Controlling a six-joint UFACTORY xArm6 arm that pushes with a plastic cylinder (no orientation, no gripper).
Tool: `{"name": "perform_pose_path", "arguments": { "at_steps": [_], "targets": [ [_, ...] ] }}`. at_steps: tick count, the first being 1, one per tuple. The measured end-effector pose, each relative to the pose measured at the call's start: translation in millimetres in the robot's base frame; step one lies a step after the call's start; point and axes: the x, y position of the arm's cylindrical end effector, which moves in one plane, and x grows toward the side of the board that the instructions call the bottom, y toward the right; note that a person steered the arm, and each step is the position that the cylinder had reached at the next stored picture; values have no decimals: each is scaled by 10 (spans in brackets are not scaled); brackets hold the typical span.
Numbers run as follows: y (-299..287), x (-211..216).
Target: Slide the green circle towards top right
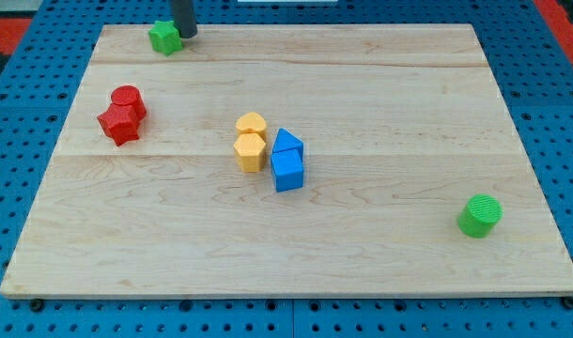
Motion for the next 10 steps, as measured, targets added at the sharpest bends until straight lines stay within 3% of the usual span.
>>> {"name": "perform_pose_path", "arguments": {
  "at_steps": [1, 3, 5, 6, 8, 10],
  "targets": [
    [611, 367],
    [2200, 1749],
    [4174, 2876],
    [4651, 3639],
    [3611, 3639],
    [3444, 2848]
  ]
}}
